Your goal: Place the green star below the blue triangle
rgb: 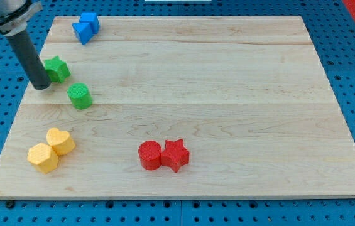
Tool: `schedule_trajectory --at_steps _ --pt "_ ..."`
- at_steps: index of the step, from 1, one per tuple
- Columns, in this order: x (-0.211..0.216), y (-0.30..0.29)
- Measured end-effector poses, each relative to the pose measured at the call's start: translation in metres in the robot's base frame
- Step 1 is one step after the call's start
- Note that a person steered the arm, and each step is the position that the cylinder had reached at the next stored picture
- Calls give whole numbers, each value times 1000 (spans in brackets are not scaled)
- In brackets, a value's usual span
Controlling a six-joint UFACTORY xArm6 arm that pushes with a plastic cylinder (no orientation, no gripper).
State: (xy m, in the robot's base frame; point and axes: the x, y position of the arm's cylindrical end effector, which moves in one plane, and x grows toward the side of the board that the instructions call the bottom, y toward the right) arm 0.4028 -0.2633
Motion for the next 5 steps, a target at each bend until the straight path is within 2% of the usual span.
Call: schedule_trajectory --at_steps 2,3,4,5 --pt "-34 64" --pt "-47 70" --pt "-11 55" --pt "-24 5"
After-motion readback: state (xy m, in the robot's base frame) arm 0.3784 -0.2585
